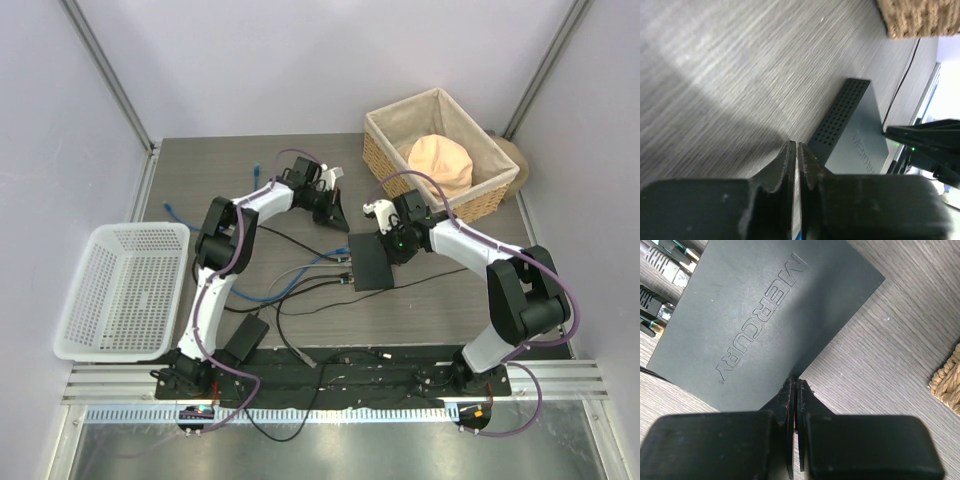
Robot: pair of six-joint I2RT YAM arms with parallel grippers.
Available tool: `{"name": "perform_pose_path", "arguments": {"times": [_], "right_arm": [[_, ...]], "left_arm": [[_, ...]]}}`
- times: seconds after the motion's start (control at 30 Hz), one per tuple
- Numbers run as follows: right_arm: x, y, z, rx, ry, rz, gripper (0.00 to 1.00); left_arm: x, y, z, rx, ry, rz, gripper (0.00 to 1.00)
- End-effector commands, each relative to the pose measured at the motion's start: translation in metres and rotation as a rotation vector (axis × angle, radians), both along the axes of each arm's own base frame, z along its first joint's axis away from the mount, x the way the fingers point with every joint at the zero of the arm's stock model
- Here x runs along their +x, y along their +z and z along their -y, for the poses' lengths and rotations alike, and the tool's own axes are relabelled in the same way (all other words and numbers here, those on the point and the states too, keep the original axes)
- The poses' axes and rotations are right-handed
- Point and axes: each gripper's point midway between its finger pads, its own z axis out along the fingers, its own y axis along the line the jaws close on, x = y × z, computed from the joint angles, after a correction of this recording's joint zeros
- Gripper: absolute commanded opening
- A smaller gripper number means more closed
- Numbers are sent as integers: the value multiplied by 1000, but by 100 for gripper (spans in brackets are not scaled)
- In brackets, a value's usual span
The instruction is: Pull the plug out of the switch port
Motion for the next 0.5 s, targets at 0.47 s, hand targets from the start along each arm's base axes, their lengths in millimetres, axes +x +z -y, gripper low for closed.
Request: {"name": "perform_pose_path", "arguments": {"times": [0.47], "right_arm": [[26, 34, -47, 218, 9, 16, 1]], "left_arm": [[-17, 40, -40, -129, -28, -64, 42]]}}
